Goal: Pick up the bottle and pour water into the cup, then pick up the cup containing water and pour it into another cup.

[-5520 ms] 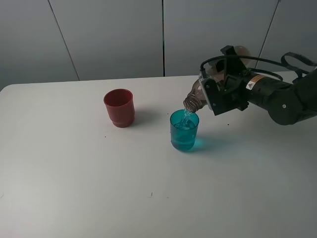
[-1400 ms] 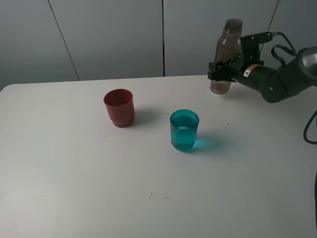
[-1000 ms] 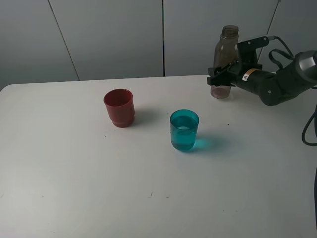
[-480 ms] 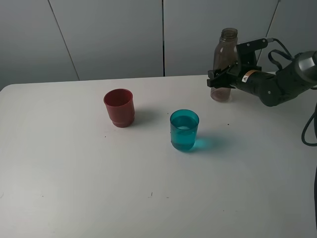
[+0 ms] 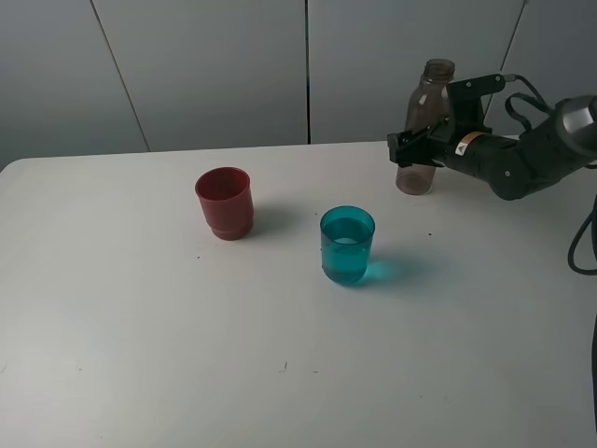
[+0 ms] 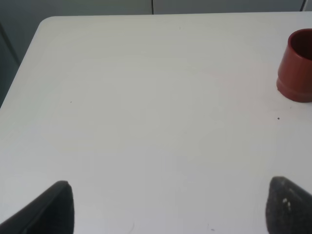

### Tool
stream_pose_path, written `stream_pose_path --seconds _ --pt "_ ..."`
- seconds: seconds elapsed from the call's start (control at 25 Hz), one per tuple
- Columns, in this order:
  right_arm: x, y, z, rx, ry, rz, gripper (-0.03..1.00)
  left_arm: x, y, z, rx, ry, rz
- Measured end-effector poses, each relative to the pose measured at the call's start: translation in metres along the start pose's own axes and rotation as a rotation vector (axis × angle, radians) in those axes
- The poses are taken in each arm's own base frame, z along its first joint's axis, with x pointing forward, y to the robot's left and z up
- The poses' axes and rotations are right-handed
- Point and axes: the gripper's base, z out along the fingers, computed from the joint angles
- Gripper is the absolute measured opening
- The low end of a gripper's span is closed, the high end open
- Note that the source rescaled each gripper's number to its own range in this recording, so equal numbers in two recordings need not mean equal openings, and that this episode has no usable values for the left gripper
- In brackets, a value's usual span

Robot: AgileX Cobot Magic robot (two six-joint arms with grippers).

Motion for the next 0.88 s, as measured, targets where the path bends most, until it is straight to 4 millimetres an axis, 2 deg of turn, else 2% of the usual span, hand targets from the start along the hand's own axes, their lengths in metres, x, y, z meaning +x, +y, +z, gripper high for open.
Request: stream_pose_path --seconds 0.16,0.24,0.52,0.88 --pt "-0.008 0.001 -0.006 -0.001 -0.010 0.001 0.88 0.000 0.000 0.000 0.000 0.000 0.000" --pt "-0.010 0.001 -0.012 0.000 -0.006 0.003 0.97 0.000 0.000 0.000 0.000 0.000 0.000" --pt "-0.007 0.004 -0.040 0.021 0.130 0.001 0.99 0.000 0.000 0.000 0.000 0.000 0.000" --pt "-0.013 0.015 -0.089 -0.020 0.156 -0.049 0.99 0.000 0.000 0.000 0.000 0.000 0.000"
